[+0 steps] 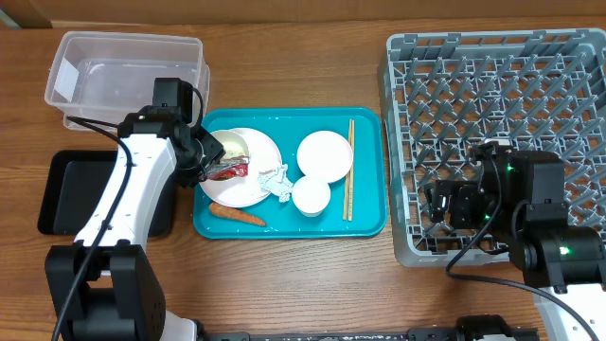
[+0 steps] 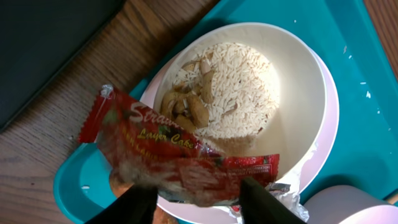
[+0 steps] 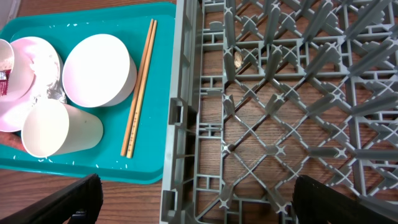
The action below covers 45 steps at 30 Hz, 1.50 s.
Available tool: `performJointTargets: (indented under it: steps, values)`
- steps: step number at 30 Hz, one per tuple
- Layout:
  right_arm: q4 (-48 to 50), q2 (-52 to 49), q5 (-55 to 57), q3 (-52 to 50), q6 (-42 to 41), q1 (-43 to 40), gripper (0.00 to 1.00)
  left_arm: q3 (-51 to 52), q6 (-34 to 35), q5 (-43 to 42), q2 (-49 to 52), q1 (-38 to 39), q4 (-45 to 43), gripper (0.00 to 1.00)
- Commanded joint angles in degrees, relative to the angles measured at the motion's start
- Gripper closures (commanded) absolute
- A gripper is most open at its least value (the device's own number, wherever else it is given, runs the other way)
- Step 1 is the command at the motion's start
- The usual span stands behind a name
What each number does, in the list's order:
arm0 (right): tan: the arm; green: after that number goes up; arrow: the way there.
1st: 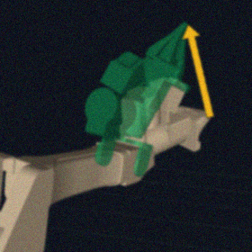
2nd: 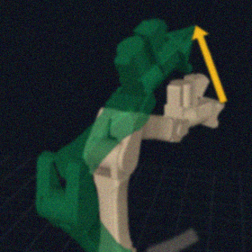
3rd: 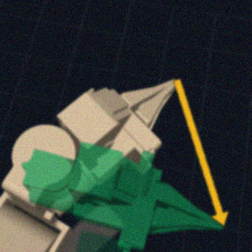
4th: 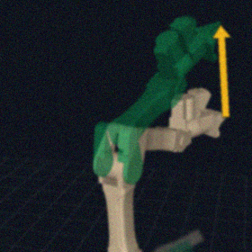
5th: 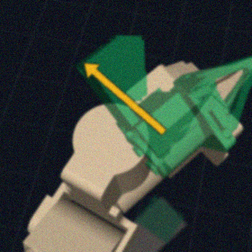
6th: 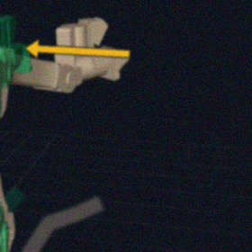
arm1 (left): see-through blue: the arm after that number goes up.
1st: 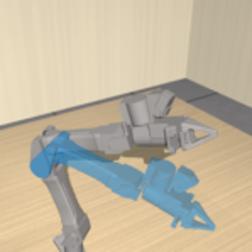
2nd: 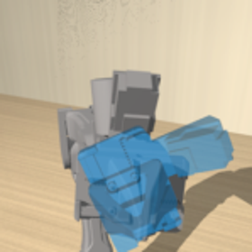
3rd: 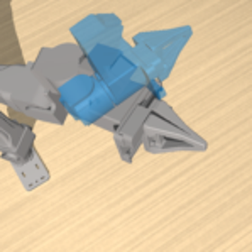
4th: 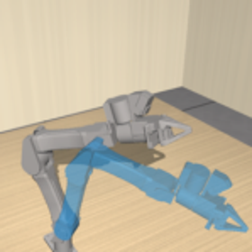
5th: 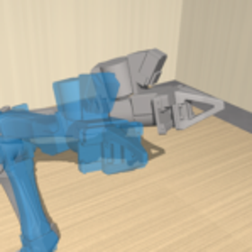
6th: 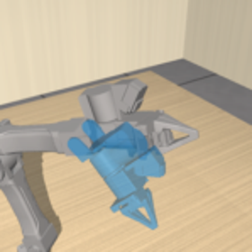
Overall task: Sort waste into correct bins and load items into the dishwasher
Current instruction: 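Move the left gripper over the plate and grasp the red wrapper, then carry the wrapper with the left gripper into the clear bin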
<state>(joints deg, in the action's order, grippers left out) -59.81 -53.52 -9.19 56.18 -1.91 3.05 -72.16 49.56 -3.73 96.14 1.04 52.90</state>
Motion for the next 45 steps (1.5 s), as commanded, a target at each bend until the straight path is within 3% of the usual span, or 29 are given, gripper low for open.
performJointTargets:
  steps: [1, 5, 14, 24, 28, 36, 45]
  values:
    - [0.07, 0.35, -0.55, 1.66, -0.33, 0.11, 0.0, -0.85, 0.83, 1.81, 0.57, -0.26, -0.04, 0.68]
    - [0.07, 0.35, -0.55, 1.66, -0.33, 0.11, 0.0, -0.85, 0.83, 1.79, 0.57, -0.26, -0.07, 0.96]
    - [0.07, 0.35, -0.52, 1.66, -0.33, 0.11, 0.0, -3.45, -4.44, 0.72, 0.48, -0.26, 2.1, 0.96]
    - [0.07, 0.35, -0.52, 1.64, -0.31, 0.11, 0.0, -18.08, -12.07, 2.84, 0.46, -0.37, 6.93, 0.96]
    - [0.07, 0.35, -0.52, 1.64, -0.31, 0.11, 0.0, -21.53, -12.37, 8.44, 0.46, -0.37, 2.89, 0.96]
    - [0.07, 0.33, -0.52, 1.64, -0.31, 0.11, 0.0, -21.53, -15.17, 24.79, 2.6, -0.42, -13.53, 0.96]
    - [0.0, 0.33, -0.52, 1.64, -0.31, 0.11, 0.0, -21.53, -17.09, 26.64, 11.34, -2.05, -20.7, 0.93]
